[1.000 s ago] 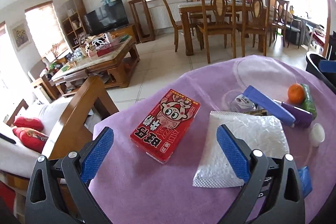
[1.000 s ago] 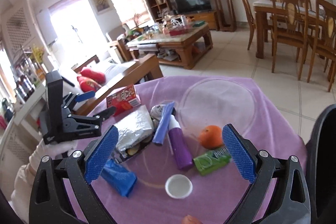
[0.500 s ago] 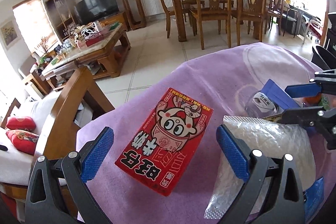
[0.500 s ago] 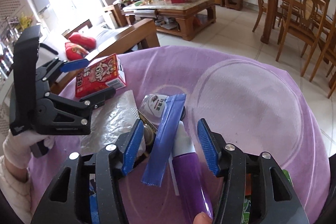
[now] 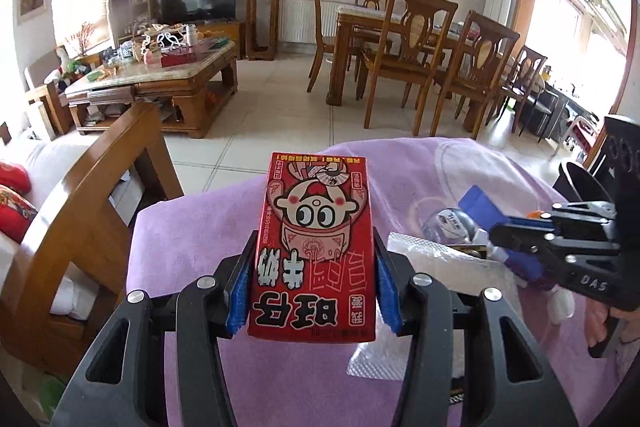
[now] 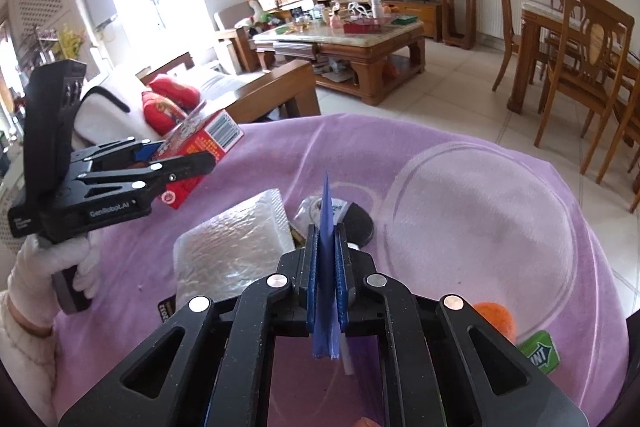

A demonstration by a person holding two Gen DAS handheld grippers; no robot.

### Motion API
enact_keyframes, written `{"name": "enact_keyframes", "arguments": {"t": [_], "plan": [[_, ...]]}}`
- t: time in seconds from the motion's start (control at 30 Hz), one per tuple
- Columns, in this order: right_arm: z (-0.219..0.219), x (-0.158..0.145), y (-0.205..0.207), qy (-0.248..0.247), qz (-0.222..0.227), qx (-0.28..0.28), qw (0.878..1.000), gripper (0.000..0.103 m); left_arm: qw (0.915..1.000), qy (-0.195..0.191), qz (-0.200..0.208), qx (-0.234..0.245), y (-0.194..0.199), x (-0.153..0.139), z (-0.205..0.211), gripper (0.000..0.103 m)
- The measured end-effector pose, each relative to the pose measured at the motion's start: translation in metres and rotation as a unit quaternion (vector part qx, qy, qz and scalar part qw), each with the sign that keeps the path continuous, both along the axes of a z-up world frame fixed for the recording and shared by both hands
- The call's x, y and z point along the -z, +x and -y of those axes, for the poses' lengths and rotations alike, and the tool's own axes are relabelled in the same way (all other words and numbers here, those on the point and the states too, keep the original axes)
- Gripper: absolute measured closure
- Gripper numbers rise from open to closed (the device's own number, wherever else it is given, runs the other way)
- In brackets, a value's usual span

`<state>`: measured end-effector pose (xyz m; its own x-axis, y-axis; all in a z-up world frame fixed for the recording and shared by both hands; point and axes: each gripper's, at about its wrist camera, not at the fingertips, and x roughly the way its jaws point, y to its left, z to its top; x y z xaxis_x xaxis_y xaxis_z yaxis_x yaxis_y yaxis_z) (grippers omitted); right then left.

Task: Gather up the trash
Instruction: 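Carry both items over the black bin and open both grippers to drop them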

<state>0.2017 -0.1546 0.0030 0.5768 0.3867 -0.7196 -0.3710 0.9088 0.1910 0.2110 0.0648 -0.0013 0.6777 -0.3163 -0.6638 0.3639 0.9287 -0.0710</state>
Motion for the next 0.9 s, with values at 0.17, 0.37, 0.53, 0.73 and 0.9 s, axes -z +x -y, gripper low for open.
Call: {"name": "enact_keyframes", "arguments": {"t": [0.17,0.37,0.53,0.73,0.9], "plan": [[0.006,-0.011,-0.004,0.028,0.023,-0.005,0.999,0.096,0.9991,-0.02,0.037,-0.007,-0.054,-0.028,0.004,0.053],[0.039,-0.049,-0.029,0.097,0.098,0.01,0.99,0.096,0.9952,-0.051,0.077,-0.032,-0.113,-0.058,0.013,0.053],[0.08,-0.092,-0.077,0.164,0.137,0.026,0.977,0.096,0.993,-0.054,0.102,-0.027,-0.144,-0.075,0.04,0.053],[0.151,-0.122,-0.157,0.195,0.164,0.05,0.966,0.095,0.9922,-0.058,0.107,0.029,-0.158,-0.08,0.105,0.053],[0.241,-0.134,-0.204,0.203,0.18,0.106,0.957,0.095,0.9868,-0.073,0.107,0.097,-0.16,-0.074,0.188,0.053]]}}
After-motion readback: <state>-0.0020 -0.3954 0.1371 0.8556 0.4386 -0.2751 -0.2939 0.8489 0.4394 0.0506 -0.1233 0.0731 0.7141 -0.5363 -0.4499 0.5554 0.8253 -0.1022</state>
